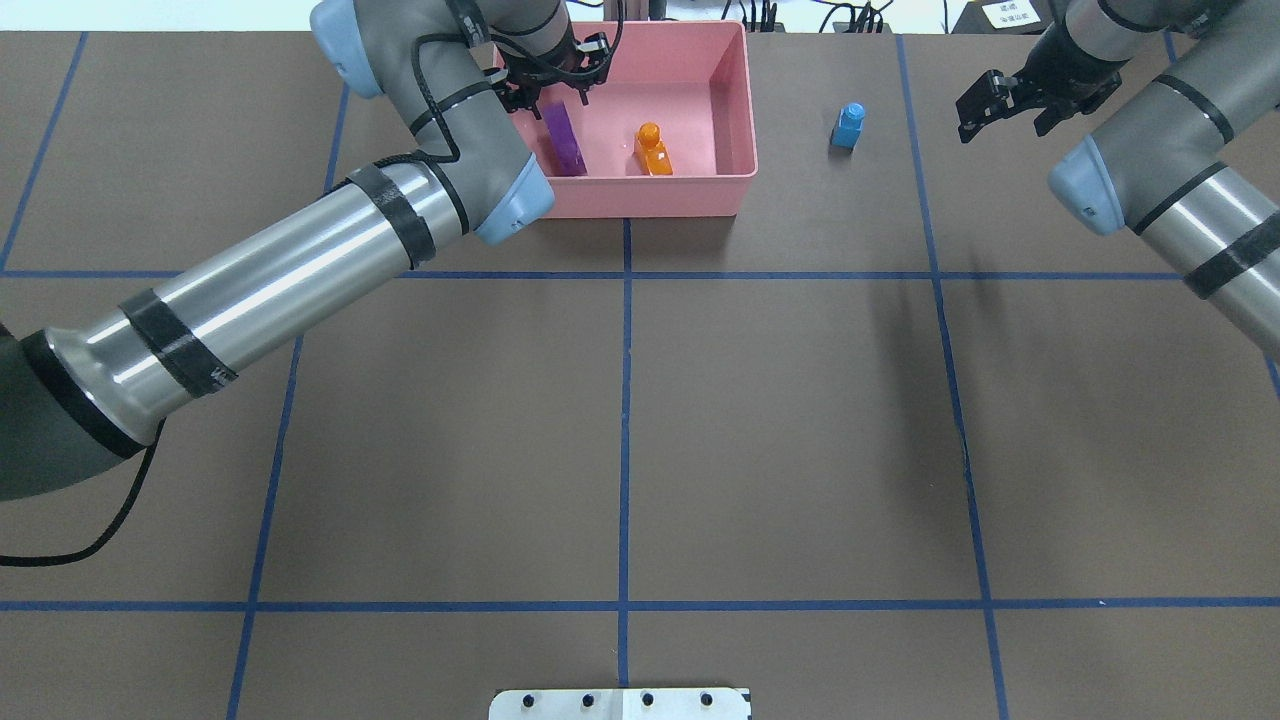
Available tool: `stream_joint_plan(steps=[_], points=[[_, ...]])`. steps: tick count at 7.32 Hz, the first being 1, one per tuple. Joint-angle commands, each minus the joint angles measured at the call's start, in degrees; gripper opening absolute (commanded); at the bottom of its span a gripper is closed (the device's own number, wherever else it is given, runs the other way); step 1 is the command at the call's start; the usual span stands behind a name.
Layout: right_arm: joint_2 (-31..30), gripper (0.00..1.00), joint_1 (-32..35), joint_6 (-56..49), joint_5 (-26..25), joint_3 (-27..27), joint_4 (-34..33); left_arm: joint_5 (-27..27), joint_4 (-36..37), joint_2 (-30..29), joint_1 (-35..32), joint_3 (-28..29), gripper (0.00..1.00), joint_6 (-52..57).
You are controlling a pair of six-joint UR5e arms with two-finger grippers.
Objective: Put all blocks into box
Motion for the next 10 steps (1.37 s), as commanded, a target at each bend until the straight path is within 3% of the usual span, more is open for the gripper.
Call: stream_joint_plan(steps=[1,3,5,6,7,10], points=[[10.13,0.99,-1.03,0.56,-2.27,-11.96,0.06,2.34,-0.33,0.08,1.09,-0.92,1.0,3.15],[17.28,0.99,-2.17,3.01,-2.64,-21.74,4.15,-3.86,0.2,0.95,-0.48,-3.72,1.0,6.76],[19.23,0.97,-6.29,14.49,-9.27,-29.05,16.45,-18.93,0.38,7.42,-7.66,-9.59,1.0,15.08],[21.33,0.96,-7.61,15.5,-10.97,-32.04,17.19,-24.24,0.38,12.07,-11.35,-13.02,1.0,19.39],[21.35,0.93,-8.41,17.07,-12.38,-32.94,18.93,-24.29,0.29,15.16,-11.65,-15.66,1.0,20.65],[21.0,0.71,-9.73,19.37,-14.67,-34.8,21.06,-24.29,0.29,15.37,-11.74,-15.78,1.0,20.75]])
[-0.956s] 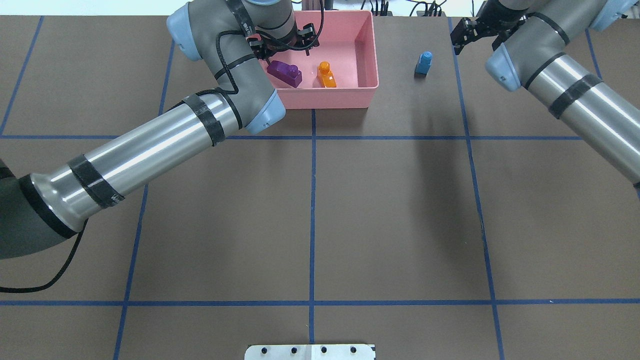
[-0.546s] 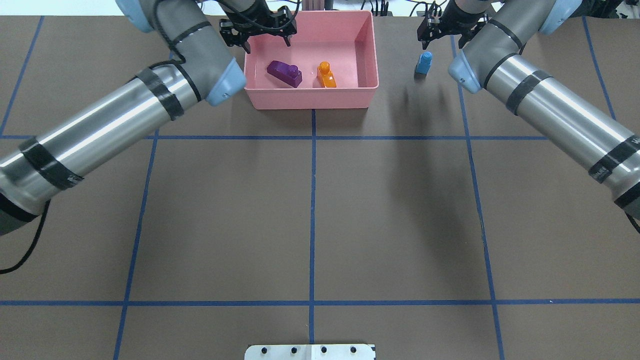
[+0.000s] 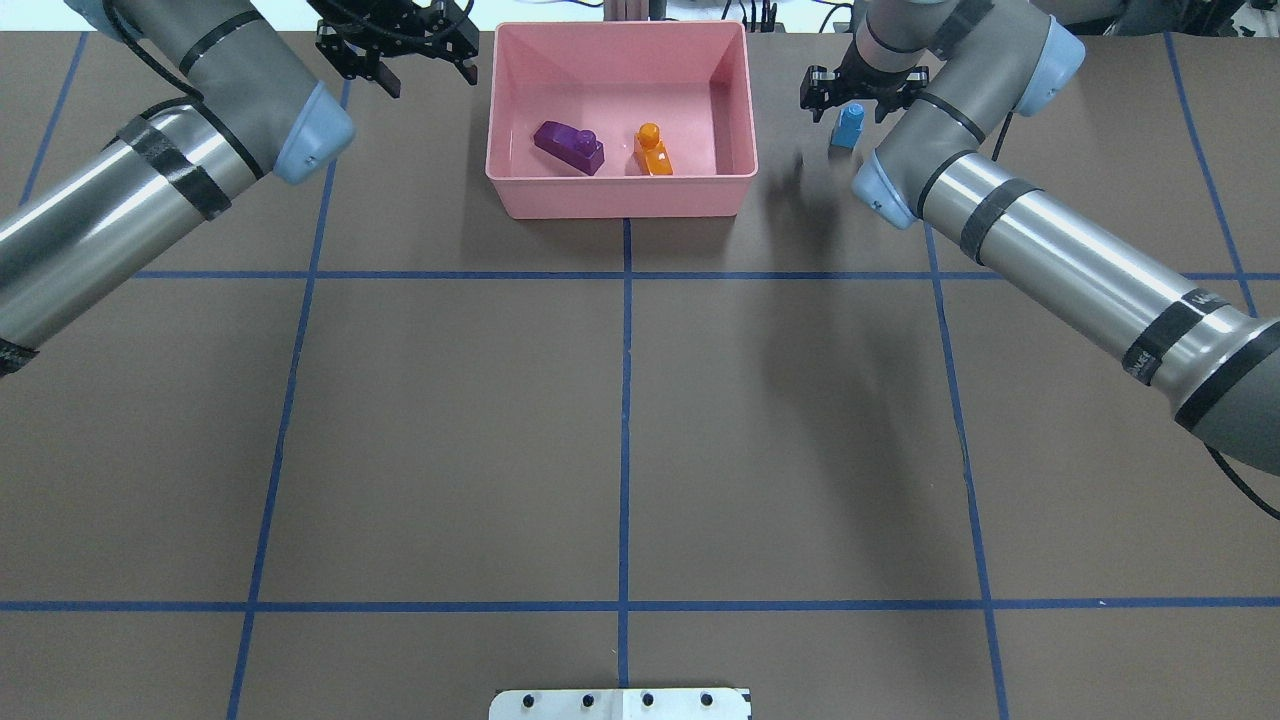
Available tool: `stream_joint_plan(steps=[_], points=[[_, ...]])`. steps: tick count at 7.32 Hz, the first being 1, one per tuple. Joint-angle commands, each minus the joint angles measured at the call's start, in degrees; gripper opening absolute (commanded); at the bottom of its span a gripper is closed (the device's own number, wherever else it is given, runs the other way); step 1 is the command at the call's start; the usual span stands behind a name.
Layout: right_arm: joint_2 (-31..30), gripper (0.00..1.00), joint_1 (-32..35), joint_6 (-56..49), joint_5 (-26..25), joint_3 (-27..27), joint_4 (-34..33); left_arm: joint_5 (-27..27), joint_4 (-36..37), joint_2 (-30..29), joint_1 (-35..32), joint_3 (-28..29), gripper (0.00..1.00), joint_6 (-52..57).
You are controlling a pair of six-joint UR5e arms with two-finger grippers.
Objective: Put all blocks into box
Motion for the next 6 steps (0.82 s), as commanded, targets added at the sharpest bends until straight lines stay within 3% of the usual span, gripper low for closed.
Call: stream_joint_plan(steps=[1,2,3,6], points=[[-0.16,0.63,-0.9,0.41,-1.75,-0.46,0.49,-0.05,0.0,0.27,-0.12,-0.17,1.0,0.14],[-0.25,0.39,-1.08,0.41,-1.85,-0.55,0.49,0.03,0.0,0.27,-0.12,-0.17,1.0,0.14],[-0.25,0.0,-1.08,0.41,-1.85,-0.46,0.49,0.03,0.0,0.27,-0.12,-0.17,1.0,0.14],[2.19,0.0,2.23,1.28,0.06,0.41,0.4,0.12,-0.18,0.71,-0.12,-0.34,1.0,0.14]])
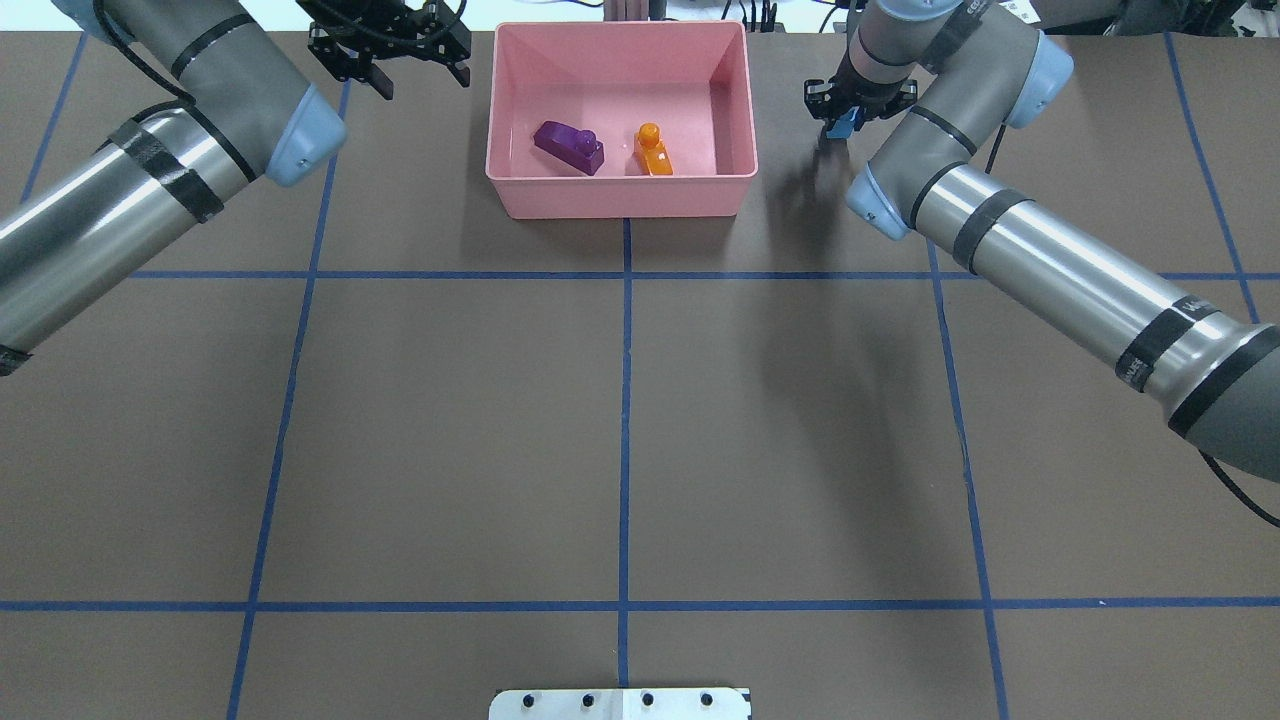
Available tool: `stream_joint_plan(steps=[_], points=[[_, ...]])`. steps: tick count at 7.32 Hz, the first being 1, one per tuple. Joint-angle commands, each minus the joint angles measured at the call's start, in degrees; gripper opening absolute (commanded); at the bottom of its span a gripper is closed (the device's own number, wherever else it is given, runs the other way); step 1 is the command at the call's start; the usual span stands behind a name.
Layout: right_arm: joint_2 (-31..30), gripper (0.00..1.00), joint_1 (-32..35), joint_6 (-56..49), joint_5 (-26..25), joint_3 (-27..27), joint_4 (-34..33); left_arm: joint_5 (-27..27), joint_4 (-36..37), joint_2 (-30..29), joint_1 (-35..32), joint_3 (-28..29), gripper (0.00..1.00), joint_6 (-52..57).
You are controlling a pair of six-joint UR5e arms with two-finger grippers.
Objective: Put all blocks into box
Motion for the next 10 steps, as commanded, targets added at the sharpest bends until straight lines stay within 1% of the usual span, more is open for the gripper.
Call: stream_joint_plan(steps=[1,2,3,4,5,6,7,8,9,10], points=[[3.05,0.0,6.46,2.2,8.66,1.26,-0.42,0.01,-0.13,0.1,0.0,-0.07,1.0,0.0],[6.8,0.0,8.25,6.31,11.17,1.27,-3.12,0.01,-0.13,0.1,0.09,-0.07,1.0,0.0],[12.06,0.0,7.31,11.31,11.2,0.92,-7.33,0.1,-0.13,0.1,0.18,0.01,1.0,0.0],[14.64,0.0,3.9,15.27,10.24,0.83,-7.72,0.1,-0.13,0.19,0.27,0.01,1.0,0.0],[16.14,0.0,-1.35,17.23,3.09,0.65,-7.72,0.1,-0.13,0.19,0.35,0.01,1.0,0.0],[16.25,0.41,-3.67,19.86,0.15,0.65,-7.72,0.1,-0.21,0.19,0.27,0.01,1.0,0.09],[16.07,0.94,-4.56,19.62,-0.75,0.65,-7.89,0.1,-0.22,0.19,0.27,0.01,1.0,0.09],[15.9,0.99,-5.09,19.1,-1.1,-0.48,-8.16,0.19,-0.22,0.8,0.27,-0.77,1.0,0.0],[15.9,0.99,-4.66,16.22,-1.02,-1.01,-8.59,0.19,-0.22,4.64,0.27,-5.13,1.0,0.09],[15.9,0.99,-3.7,12.89,-0.67,0.29,-12.08,0.19,-0.22,10.33,0.27,-12.22,1.0,0.18]])
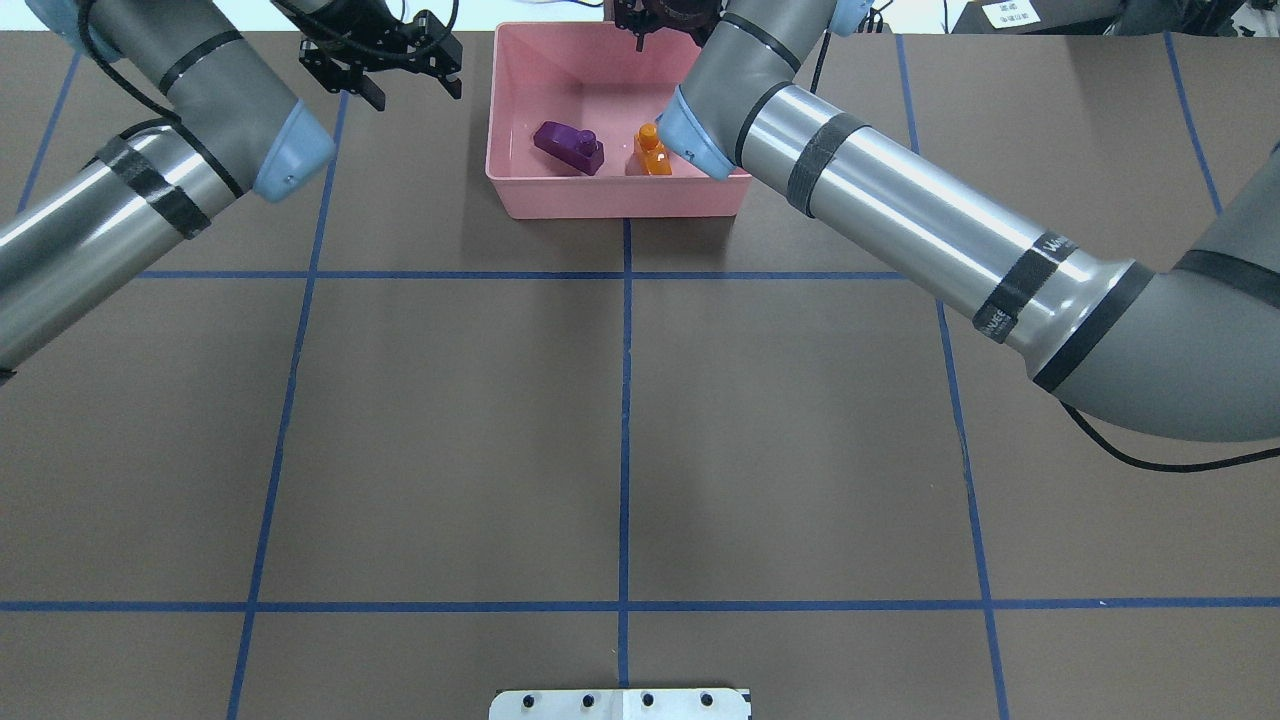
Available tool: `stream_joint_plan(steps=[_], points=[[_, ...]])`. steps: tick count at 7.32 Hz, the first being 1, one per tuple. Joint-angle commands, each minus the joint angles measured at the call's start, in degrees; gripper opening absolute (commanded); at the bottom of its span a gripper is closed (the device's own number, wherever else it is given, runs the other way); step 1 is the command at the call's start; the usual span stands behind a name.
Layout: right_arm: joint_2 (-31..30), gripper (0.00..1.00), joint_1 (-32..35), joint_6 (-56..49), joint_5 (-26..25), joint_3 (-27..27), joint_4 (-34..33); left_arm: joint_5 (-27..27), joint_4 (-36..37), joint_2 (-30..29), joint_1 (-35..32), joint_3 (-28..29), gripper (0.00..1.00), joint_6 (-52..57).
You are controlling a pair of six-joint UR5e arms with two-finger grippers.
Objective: Put all blocks into box
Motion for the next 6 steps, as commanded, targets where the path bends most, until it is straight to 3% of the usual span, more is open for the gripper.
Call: stream_joint_plan(steps=[1,2,4,6], points=[[-0.02,1.0,1.4,-5.17,0.58,3.02,-6.74,-0.42,-0.09,12.4,0.17,-15.66,1.0,0.17],[-0.98,1.0,2.45,-6.93,2.42,6.79,-10.17,0.01,0.26,21.35,0.87,-26.02,1.0,0.17],[-5.53,1.0,3.08,-7.39,3.49,13.82,-12.05,2.36,0.26,38.76,7.08,-41.43,1.0,2.36],[-6.26,1.0,3.08,-7.39,3.49,14.82,-12.05,12.71,0.26,53.89,19.71,-51.92,1.0,2.46]])
